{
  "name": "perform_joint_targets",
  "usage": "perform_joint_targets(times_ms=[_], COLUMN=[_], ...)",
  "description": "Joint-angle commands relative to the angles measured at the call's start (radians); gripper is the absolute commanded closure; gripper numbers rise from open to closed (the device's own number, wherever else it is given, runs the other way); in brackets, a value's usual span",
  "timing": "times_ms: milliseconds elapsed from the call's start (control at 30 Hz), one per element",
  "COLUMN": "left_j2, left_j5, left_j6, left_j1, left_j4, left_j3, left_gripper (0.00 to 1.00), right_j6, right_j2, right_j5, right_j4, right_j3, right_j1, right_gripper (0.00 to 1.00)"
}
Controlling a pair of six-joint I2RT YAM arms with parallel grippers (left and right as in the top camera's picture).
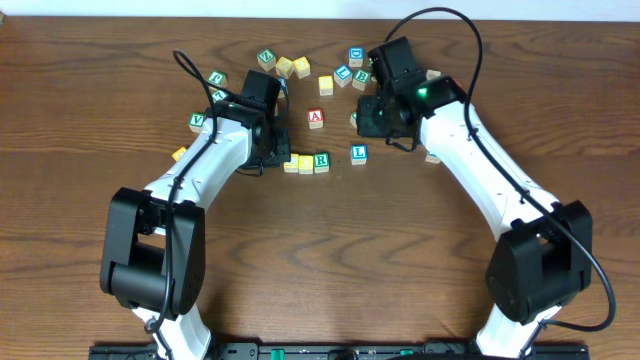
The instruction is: Spell out CORL
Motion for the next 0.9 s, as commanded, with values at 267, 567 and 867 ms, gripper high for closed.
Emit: perform_joint_targets(times_ms=[267, 567, 867], left_j2=[0.087, 0.087, 0.087], left_j5=[-0.087, -0.059, 0.026], left_j6=[0.084, 0.099, 0.096], left_j1=[0.003, 0.002, 0.002], left_j4=[0.033, 0.055, 0.055], left_j3=[-0.008, -0.009, -0.013], left_gripper=[0.92, 0.93, 0.93], right_j6=[0.0, 0.0, 0.0], right_j2=[0.0, 0.0, 0.0], right_j5=[0.023, 0.047, 0.046], right_j4=[-0.011, -0.011, -0.007], right_j3=[0.004, 0.004, 0.004], right_j1=[-0.04, -0.043, -0.053], right_gripper=[0.85, 0.82, 0.82])
